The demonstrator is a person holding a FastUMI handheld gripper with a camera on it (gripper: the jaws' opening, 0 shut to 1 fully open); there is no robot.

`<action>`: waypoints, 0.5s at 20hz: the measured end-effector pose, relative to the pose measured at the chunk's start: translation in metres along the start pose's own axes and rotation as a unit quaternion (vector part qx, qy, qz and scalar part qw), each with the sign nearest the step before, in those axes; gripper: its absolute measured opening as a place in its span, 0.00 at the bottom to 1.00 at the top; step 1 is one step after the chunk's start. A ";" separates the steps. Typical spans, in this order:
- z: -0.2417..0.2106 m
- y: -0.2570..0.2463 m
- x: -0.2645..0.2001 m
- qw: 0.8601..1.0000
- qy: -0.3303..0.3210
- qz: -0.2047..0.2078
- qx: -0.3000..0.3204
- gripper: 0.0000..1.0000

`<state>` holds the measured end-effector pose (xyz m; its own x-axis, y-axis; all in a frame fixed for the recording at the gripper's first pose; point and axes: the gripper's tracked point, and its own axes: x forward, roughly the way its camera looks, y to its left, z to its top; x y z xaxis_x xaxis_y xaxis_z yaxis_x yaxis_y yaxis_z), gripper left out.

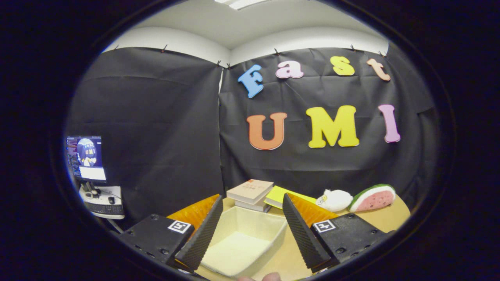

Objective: Open the storage box then place both shoes into the box .Put the left shoe in first, then the right shoe, with the right side of both shoes facing outward in a uniform manner.

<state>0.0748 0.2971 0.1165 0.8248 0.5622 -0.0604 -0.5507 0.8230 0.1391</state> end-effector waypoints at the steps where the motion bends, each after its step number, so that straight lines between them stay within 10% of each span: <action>1: -0.004 -0.016 -0.010 1.000 0.003 -0.011 0.005 0.98; 10: -0.070 -0.136 -0.079 0.988 0.070 -0.133 -0.035 0.99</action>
<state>0.0756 0.1460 0.0329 0.9183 0.3279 -0.2219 -0.3293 0.9437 0.0319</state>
